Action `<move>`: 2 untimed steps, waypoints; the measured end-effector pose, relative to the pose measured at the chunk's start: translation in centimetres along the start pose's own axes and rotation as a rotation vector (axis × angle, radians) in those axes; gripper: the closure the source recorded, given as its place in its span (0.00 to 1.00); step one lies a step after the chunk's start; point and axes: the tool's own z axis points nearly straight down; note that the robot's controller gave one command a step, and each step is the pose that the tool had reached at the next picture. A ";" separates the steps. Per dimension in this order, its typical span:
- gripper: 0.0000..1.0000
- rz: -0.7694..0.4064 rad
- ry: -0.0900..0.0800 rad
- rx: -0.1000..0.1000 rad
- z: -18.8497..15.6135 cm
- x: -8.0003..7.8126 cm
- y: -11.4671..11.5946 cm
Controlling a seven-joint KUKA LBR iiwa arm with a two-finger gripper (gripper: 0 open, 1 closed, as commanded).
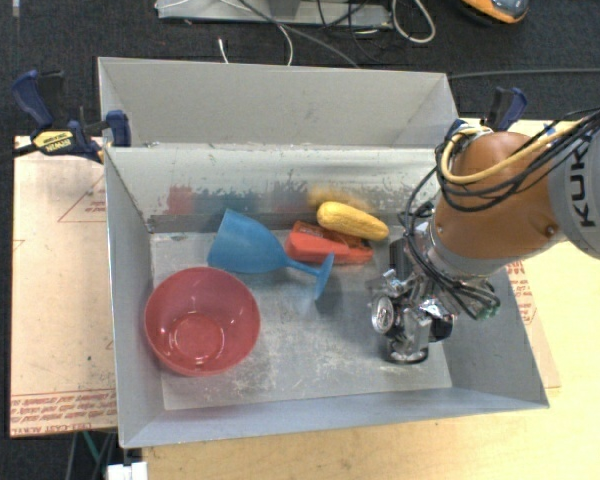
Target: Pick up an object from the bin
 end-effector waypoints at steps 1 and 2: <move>1.00 0.001 -0.003 0.002 -0.8 -0.1 0.0; 1.00 0.003 -0.005 0.002 -1.8 -0.1 0.0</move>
Offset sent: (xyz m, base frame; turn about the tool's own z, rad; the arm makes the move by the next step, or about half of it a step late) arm 0.0006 0.0002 0.0221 0.0008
